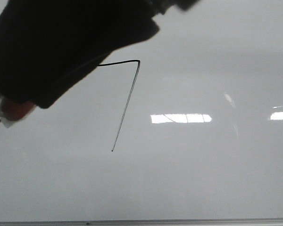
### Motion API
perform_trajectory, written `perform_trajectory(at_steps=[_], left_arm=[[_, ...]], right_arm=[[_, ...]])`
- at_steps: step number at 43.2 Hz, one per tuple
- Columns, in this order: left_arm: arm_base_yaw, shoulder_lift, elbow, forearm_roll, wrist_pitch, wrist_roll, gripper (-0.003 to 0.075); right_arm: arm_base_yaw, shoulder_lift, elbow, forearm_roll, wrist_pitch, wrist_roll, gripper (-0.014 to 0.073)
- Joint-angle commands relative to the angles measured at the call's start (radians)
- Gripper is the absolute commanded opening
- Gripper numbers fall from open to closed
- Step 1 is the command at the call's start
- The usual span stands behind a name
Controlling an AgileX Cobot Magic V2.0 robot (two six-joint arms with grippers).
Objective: Write number 7 on whiteboard
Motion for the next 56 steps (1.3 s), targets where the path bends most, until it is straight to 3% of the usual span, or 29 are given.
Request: perform_trajectory(at_steps=[1, 8, 13, 20, 30, 35, 39, 50, 56], left_arm=[[-0.004, -0.002, -0.035, -0.021, -0.071, -0.043, -0.0020], [0.046, 0.021, -0.035, 0.017, -0.026, -0.225, -0.0020], [0.145, 0.039, -0.035, 0.097, 0.020, -0.344, -0.0020], [0.380, 0.039, -0.035, 0.181, 0.045, -0.410, -0.0020], [0.773, 0.039, -0.035, 0.230, -0.022, -0.410, -0.0020], [0.924, 0.039, -0.035, 0.230, -0.103, -0.410, -0.0020], [1.004, 0.041, -0.035, 0.230, -0.185, -0.410, -0.0020], [1.053, 0.203, -0.035, 0.227, -0.426, -0.410, -0.0020], [1.055, 0.347, -0.035, 0.227, -0.557, -0.410, -0.0020]], right_arm=[[-0.001, -0.041, -0.026, 0.040, -0.068, 0.065, 0.0580], [-0.033, -0.100, -0.026, 0.026, -0.124, 0.080, 0.0612], [-0.129, -0.162, -0.022, 0.026, -0.108, 0.127, 0.0612], [-0.313, -0.277, 0.034, 0.026, -0.038, 0.262, 0.0612], [-0.562, -0.548, 0.285, 0.026, -0.107, 0.346, 0.0588], [-0.671, -0.722, 0.430, 0.026, -0.195, 0.425, 0.0474], [-0.737, -0.846, 0.538, 0.026, -0.277, 0.473, 0.0326], [-0.810, -1.021, 0.657, 0.027, -0.346, 0.515, -0.0053], [-0.810, -1.025, 0.657, 0.027, -0.346, 0.514, -0.0070]])
